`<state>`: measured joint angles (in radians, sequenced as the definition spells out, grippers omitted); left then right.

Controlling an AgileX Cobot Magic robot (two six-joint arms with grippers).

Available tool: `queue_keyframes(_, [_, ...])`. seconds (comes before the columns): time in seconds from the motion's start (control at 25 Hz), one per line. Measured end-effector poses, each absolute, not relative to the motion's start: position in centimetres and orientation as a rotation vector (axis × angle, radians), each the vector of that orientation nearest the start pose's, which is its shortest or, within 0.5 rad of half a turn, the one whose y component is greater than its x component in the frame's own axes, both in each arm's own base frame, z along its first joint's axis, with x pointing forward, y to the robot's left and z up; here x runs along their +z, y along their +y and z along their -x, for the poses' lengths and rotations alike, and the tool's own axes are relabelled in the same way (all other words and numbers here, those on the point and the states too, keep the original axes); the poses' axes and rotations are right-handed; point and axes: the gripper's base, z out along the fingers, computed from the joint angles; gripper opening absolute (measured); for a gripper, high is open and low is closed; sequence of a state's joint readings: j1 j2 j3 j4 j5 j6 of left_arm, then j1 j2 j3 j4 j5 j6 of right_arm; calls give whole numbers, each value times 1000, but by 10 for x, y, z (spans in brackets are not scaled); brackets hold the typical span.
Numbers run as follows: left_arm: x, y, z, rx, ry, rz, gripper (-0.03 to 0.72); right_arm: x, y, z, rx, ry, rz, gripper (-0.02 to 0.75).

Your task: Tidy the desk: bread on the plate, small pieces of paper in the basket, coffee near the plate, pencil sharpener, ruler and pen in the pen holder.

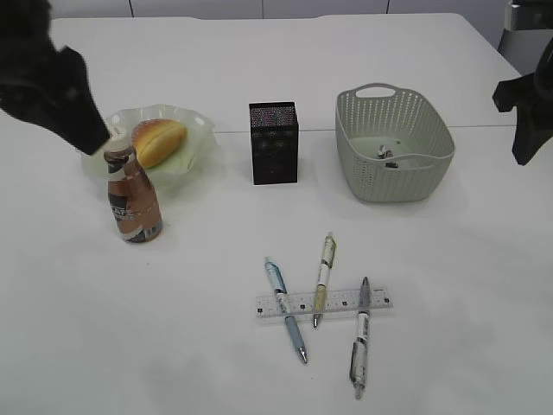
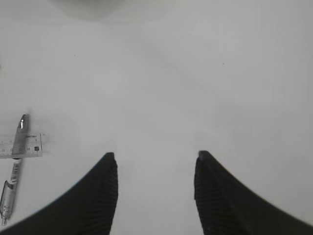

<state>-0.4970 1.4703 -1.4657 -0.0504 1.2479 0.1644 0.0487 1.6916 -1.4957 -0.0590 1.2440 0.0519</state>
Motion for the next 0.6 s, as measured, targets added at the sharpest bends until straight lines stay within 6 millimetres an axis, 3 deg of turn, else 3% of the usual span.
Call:
queue_keyframes(0.2, [331, -193, -273, -130, 2608, -1147, 394, 289, 0, -351, -57, 2963, -47, 402])
queue_keyframes(0.44, [283, -245, -272, -15, 2497, -1599, 440, 271, -10, -360, -56, 3006, -91, 402])
queue_keyframes(0.6, [257, -266, -276, 2, 2425, -1694, 445, 269, -9, -361, -49, 3009, -98, 402])
